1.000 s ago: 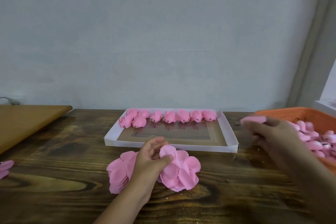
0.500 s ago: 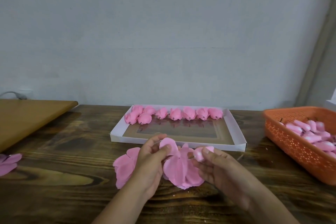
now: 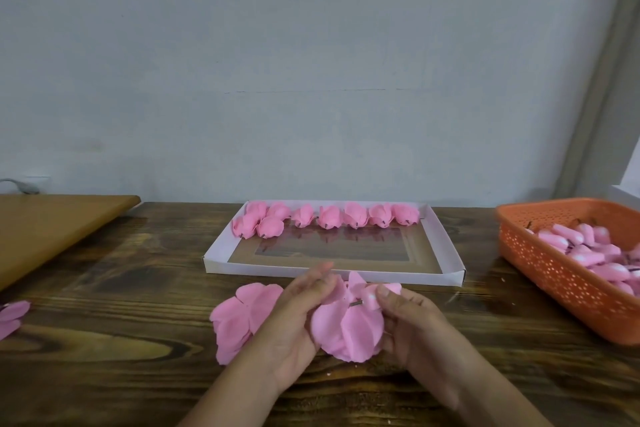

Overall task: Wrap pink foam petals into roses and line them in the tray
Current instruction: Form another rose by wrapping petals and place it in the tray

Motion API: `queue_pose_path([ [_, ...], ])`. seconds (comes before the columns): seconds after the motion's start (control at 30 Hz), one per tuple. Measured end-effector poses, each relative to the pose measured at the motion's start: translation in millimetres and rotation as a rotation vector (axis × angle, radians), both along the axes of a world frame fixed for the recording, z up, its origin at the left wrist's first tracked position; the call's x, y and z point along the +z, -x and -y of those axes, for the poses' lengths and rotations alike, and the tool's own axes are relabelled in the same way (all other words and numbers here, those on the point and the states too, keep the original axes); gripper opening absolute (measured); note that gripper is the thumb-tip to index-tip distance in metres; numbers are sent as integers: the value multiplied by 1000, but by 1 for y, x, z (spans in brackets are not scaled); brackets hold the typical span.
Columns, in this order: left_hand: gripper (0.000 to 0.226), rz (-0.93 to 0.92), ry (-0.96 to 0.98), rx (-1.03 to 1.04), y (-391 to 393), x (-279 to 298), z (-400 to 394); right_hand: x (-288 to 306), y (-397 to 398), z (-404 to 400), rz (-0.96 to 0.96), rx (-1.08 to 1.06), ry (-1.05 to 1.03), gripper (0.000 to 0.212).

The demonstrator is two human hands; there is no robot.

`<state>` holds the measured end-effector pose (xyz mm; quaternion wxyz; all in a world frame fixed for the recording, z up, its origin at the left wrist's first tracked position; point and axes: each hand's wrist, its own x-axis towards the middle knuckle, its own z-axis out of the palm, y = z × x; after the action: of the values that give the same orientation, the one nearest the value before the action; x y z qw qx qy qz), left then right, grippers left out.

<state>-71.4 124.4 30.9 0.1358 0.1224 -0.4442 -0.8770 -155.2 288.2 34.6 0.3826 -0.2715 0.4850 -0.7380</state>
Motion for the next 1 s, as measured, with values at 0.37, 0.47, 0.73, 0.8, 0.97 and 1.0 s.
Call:
queue_pose_path([
  [0.37,46,45,105,-292,-6,1,0,-5,3,-2,-94,2,-2,43],
  [0.47,39,85,140,-229,-7,0,-1,-6,4,-4,-112,-21,-26,42],
  [0.73,30,165,246,-28,-2,-5,0,-7,0,0,-319,-307,-84,23],
  [0.8,26,152,241,-39,-1,-7,1,-8,-1,1,-365,-364,-75,17],
  [0.97,22,175,278,-18,0,-9,-1,-13,0,3,-559,-485,-188,23],
  [1.0,22,177,294,-21,-1,-9,-2,-14,1,3,-599,-504,-229,23],
])
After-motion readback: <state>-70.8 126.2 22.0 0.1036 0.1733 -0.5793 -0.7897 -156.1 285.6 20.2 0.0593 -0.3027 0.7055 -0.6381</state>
